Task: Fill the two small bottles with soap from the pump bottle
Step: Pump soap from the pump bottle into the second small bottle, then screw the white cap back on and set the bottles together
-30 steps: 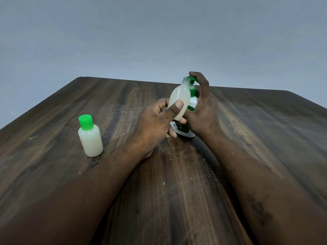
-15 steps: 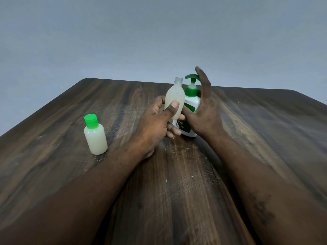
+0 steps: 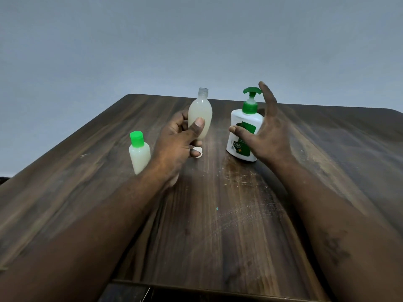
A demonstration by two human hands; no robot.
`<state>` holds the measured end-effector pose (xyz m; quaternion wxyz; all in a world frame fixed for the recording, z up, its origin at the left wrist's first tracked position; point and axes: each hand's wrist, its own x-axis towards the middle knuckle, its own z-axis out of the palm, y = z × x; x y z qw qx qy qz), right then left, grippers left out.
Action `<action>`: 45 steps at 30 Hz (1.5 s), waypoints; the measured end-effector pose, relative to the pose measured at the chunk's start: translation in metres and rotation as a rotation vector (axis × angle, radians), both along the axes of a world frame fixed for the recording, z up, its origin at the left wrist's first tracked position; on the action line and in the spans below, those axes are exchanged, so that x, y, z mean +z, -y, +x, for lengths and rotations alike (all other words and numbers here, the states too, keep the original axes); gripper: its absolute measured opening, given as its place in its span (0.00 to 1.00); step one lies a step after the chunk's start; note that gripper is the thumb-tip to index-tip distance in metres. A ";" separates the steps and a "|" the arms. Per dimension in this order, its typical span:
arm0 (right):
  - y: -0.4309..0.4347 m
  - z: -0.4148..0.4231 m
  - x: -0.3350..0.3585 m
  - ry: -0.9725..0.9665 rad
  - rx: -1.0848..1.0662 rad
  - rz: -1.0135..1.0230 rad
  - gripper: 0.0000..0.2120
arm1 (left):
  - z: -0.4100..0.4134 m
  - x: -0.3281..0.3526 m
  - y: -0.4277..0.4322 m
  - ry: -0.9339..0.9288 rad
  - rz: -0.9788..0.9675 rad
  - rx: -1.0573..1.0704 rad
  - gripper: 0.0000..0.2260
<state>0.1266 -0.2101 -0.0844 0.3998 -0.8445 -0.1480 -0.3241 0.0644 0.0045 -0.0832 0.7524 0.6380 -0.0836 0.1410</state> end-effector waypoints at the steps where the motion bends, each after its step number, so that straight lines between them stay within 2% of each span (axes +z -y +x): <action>1: 0.000 -0.001 0.000 -0.002 0.002 -0.006 0.54 | -0.003 -0.001 -0.003 0.004 0.007 0.020 0.04; 10: 0.010 -0.009 0.002 -0.031 -0.012 0.068 0.50 | -0.014 -0.022 -0.005 -0.040 0.073 0.050 0.06; 15: 0.013 -0.014 0.008 0.090 -0.112 0.093 0.45 | -0.014 -0.028 -0.004 -0.097 0.206 0.158 0.08; 20: 0.005 -0.023 0.022 0.407 -0.280 0.094 0.30 | -0.016 -0.028 -0.008 -0.079 0.397 0.303 0.09; 24: -0.012 -0.035 0.024 0.576 -0.149 0.042 0.13 | -0.018 -0.026 -0.007 -0.080 0.445 0.365 0.11; 26: -0.023 -0.039 0.018 0.538 -0.040 -0.053 0.09 | -0.019 -0.025 -0.007 -0.082 0.474 0.401 0.10; 32: -0.045 -0.038 -0.006 0.191 0.294 -0.374 0.07 | -0.021 -0.020 -0.010 -0.072 0.538 0.502 0.11; 37: -0.062 -0.031 -0.017 -0.092 0.314 -0.564 0.23 | -0.020 -0.020 -0.009 -0.078 0.600 0.515 0.13; 40: -0.072 -0.029 -0.020 -0.183 0.321 -0.638 0.30 | -0.019 -0.021 -0.009 -0.082 0.598 0.506 0.14; 42: -0.074 -0.027 -0.022 -0.202 0.308 -0.679 0.28 | -0.019 -0.022 -0.010 -0.082 0.604 0.493 0.16; 45: -0.073 -0.024 -0.027 -0.183 0.278 -0.735 0.14 | -0.019 -0.023 -0.009 -0.073 0.615 0.464 0.17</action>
